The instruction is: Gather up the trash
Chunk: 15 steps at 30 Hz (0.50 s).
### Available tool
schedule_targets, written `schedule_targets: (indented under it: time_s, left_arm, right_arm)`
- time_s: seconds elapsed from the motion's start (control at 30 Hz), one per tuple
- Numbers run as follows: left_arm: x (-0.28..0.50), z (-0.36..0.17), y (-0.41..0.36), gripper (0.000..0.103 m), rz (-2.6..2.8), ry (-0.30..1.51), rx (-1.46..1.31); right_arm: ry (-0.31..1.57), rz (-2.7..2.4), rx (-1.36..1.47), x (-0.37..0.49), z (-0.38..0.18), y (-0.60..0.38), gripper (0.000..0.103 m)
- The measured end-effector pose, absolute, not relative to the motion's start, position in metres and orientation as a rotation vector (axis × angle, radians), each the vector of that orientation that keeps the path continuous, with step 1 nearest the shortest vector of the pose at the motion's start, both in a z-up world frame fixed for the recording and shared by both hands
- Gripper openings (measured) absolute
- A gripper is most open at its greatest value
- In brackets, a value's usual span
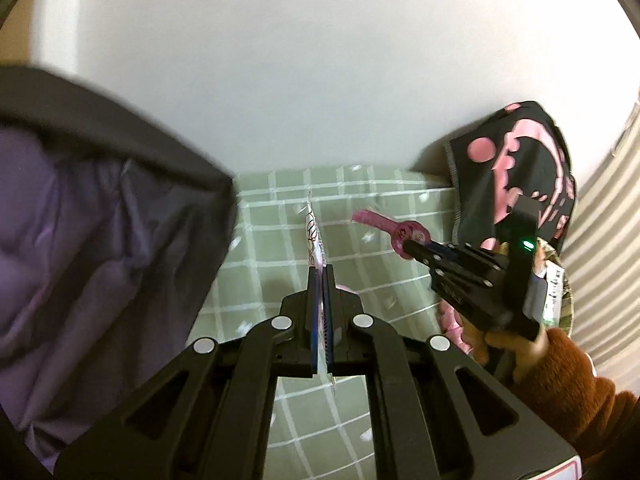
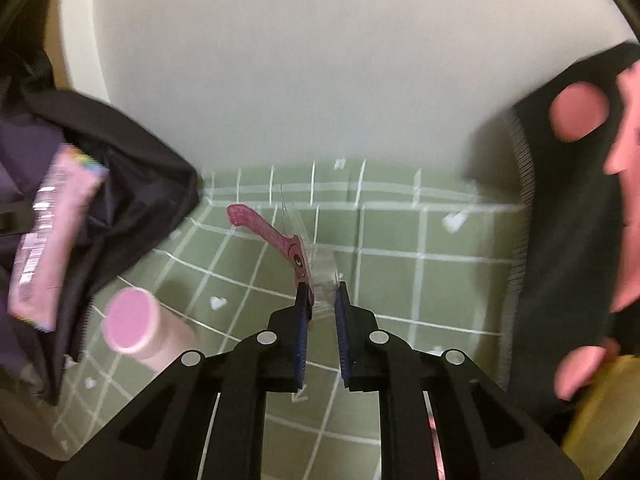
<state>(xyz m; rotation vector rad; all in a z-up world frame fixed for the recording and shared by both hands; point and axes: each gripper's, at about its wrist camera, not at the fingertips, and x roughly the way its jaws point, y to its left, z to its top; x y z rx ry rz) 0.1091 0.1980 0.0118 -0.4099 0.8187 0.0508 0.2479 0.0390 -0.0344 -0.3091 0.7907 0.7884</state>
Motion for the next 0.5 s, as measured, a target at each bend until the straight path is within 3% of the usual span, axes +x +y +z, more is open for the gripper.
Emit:
schedule_targets:
  time_s: [0.5]
  left_arm:
    - [0.185, 0.071, 0.064, 0.002, -0.345, 0.721, -0.209]
  right_arm:
    - [0.593, 0.402, -0.186, 0.212, 0.083, -0.126, 0.013]
